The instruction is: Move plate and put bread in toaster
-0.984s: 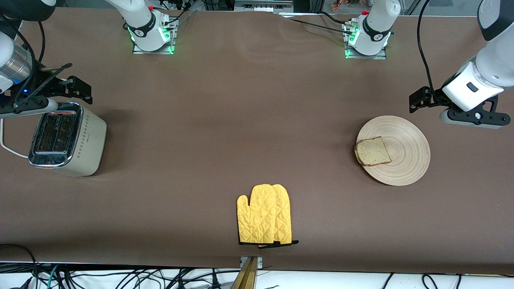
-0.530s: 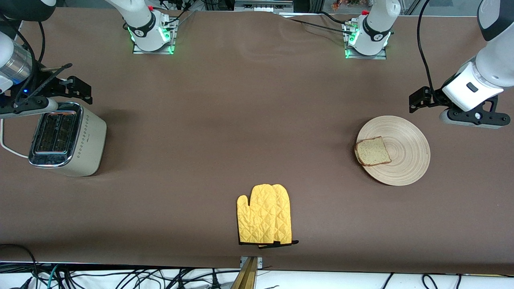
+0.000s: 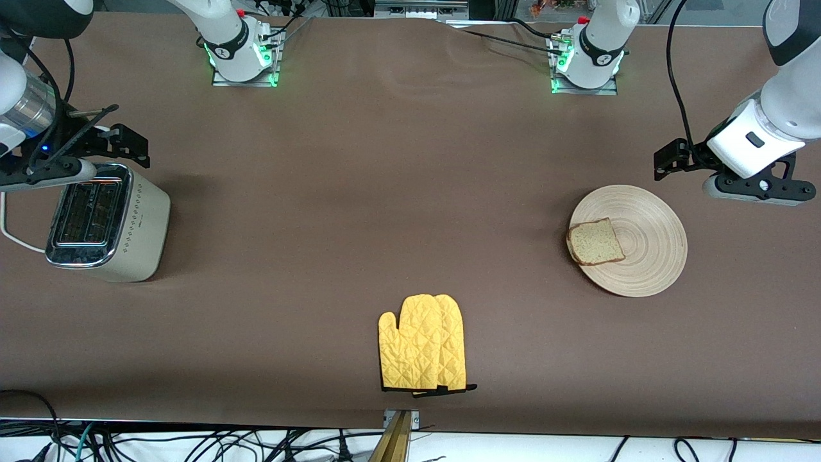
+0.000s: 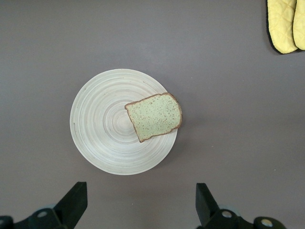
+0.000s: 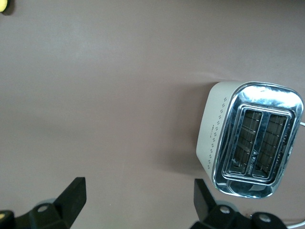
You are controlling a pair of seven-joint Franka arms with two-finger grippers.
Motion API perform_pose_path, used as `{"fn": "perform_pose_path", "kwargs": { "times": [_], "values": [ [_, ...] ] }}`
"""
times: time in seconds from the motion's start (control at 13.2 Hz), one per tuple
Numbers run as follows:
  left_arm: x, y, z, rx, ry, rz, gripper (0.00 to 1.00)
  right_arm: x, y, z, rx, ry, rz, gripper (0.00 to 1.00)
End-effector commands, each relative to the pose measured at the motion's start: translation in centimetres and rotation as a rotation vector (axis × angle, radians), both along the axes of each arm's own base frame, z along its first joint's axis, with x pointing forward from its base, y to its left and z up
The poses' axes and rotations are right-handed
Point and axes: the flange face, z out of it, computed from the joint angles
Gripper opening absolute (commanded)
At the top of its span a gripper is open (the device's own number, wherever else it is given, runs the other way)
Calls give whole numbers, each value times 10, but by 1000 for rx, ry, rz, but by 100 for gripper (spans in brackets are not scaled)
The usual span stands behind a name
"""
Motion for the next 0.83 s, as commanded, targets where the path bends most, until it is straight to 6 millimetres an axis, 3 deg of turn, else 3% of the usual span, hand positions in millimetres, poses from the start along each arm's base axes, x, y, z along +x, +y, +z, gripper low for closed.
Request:
{"fn": "perform_pose_path", "kwargs": {
  "times": [0.0,0.76],
  "values": [
    [3,2,5,16,4,9,100,-4,3,-6,8,-8,8,100],
    [3,1,4,15,11,10,100,-4,2,-1,13,-14,14,100]
  ]
}}
